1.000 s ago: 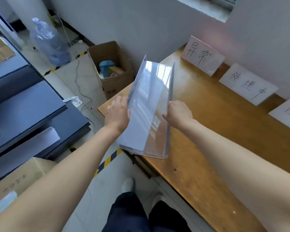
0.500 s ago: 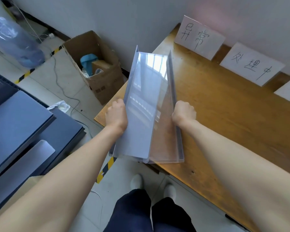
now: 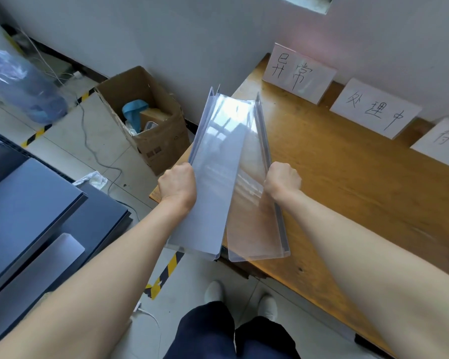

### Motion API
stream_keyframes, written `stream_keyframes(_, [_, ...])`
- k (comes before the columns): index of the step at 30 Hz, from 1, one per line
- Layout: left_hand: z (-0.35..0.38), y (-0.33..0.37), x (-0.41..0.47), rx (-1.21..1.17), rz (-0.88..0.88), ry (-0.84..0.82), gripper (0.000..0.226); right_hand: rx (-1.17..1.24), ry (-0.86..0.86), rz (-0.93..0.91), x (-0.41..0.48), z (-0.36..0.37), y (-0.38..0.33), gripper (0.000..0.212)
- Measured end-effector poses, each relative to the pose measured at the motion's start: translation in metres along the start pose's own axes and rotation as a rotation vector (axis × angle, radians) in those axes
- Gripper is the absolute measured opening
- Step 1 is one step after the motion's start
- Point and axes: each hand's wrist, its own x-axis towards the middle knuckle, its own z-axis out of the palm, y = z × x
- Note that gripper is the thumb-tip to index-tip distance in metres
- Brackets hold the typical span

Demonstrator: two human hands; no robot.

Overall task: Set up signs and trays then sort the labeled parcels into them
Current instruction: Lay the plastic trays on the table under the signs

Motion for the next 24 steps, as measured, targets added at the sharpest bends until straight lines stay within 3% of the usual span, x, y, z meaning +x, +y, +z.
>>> stream_keyframes(7, [-0.015,0.001,-0.004,-0.131,0.004,0.089,0.018,0.029,0.088,-0.038,-0.007,-0.014,0.002,0.025])
stream_keyframes(10, [-0.02,-0.002,-0.006,-0.238,-0.031,0.149,0.017,0.213,0.061,0.026,-0.006,-0.02,0.006,0.026])
stream_keyframes(13, [-0.026,-0.005,-0.008,-0.341,-0.067,0.179,0.019,0.436,-0.039,0.092,-0.001,-0.028,0.014,0.045])
stream_keyframes(18, [-0.04,-0.004,-0.014,-0.45,-0.073,0.216,0.019,0.832,-0.116,0.171,0.001,-0.051,0.027,0.031])
stream_keyframes(24, [-0.06,0.005,-0.016,-0.467,-0.037,0.255,0.025,0.928,-0.035,0.194,-0.005,-0.069,0.047,0.034])
